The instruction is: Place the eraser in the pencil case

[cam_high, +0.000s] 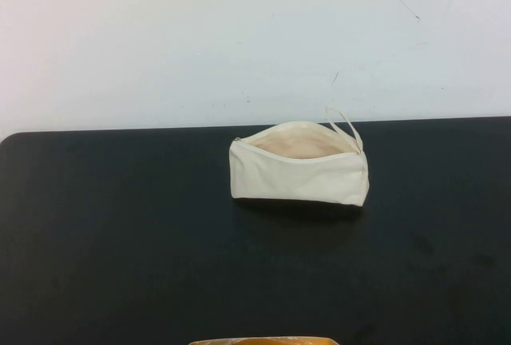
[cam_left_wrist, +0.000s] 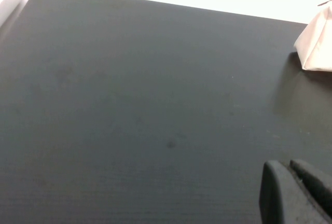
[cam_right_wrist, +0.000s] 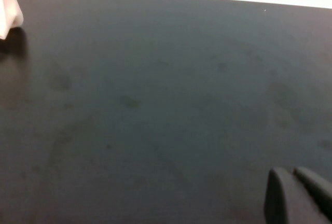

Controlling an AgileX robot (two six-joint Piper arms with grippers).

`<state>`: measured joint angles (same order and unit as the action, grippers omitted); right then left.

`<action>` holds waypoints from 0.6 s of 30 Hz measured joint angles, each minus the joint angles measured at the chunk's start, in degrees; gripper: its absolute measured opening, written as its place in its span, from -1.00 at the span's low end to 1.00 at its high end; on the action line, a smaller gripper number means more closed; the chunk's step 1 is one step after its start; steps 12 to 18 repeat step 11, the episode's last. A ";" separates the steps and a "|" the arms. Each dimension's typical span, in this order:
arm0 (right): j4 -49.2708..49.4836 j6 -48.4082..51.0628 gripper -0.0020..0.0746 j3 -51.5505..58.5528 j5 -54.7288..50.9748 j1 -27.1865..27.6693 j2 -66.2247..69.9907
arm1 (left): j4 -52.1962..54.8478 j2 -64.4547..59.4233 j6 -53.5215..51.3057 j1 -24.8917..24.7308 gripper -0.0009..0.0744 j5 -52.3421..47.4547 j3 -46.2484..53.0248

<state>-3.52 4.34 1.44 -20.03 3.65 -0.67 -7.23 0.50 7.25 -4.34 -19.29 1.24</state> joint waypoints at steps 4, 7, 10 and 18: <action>0.00 0.00 -0.95 0.00 0.00 0.00 0.00 | 0.00 0.00 0.00 0.00 -0.98 0.00 0.00; 0.00 0.00 -0.95 0.00 0.00 0.00 0.00 | 0.00 0.00 0.00 0.00 -0.98 0.00 0.00; 0.00 0.00 -0.95 0.00 0.00 0.00 0.00 | 1.37 0.00 -1.84 0.00 -0.98 0.00 0.00; 0.00 0.00 -0.95 0.00 0.00 0.00 0.00 | 1.69 0.00 -2.83 0.00 -0.98 0.00 0.00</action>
